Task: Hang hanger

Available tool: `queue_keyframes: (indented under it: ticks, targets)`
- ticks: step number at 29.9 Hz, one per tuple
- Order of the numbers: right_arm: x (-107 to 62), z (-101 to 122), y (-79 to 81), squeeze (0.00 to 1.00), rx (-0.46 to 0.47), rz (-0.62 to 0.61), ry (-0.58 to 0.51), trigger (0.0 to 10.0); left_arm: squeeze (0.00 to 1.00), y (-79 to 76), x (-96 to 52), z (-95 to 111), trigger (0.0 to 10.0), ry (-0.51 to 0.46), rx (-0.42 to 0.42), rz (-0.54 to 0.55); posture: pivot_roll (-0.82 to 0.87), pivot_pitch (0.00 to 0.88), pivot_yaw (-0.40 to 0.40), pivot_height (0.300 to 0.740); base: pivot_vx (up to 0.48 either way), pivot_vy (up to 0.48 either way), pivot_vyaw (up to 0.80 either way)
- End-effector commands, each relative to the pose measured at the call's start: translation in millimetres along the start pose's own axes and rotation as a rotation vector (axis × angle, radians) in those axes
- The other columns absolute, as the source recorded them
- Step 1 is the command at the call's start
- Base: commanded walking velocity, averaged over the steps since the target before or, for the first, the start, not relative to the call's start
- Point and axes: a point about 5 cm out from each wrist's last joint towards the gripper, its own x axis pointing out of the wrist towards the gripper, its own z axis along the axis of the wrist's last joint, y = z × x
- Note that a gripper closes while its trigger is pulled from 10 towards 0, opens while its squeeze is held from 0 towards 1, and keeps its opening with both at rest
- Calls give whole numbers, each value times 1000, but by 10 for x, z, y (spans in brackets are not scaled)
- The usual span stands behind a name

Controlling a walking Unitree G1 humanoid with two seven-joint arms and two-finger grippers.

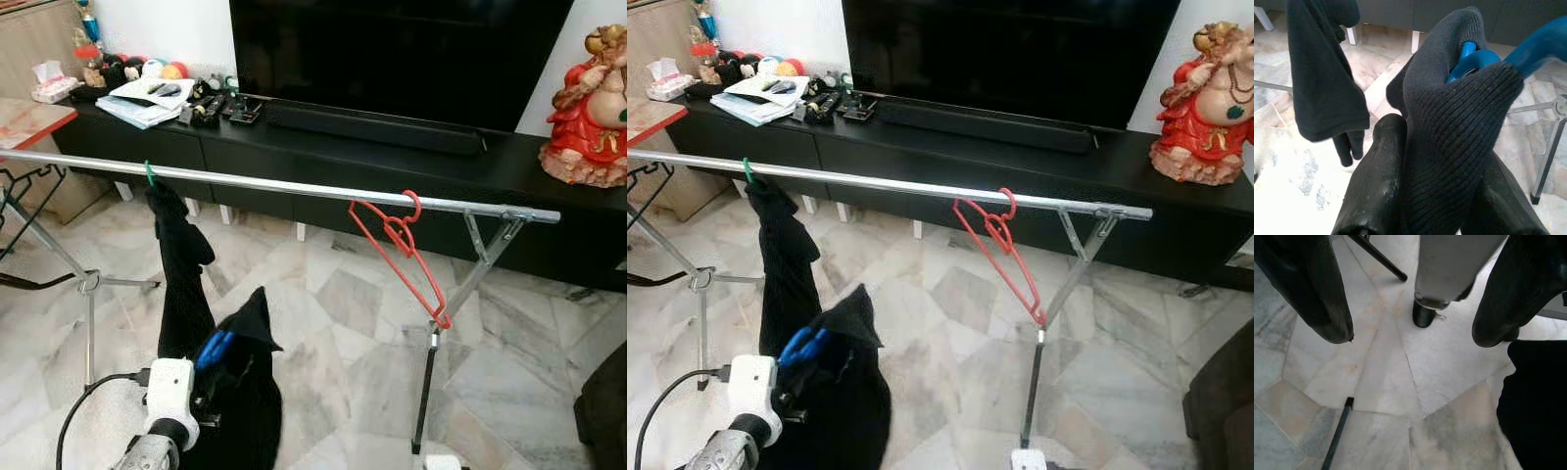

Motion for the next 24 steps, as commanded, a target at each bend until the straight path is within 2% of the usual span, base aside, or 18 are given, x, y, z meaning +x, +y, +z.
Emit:
queue_keyframes:
  ticks: [1,7,9,12,24]
  targets:
    - [1,-24,34,0,-8,-2,19,10000,0,38,5,28,10000,-17,15,13,-24,61,0,740,0,0,0]
    - [22,46,235,0,-14,17,12,10000,0,55,-6,37,10000,-24,16,15,-21,55,0,740,254,0,0]
    - [5,-20,71,0,-7,5,23,10000,0,58,-8,35,10000,-24,18,16,-20,53,-1,740,368,0,0]
    - [-4,-45,-4,0,-7,-1,29,10000,0,58,-6,38,10000,-24,21,16,-17,52,-2,740,374,0,0]
    - [-6,-41,-32,0,-5,5,30,10000,0,29,-24,20,10000,-22,17,7,-19,63,-9,740,384,0,0]
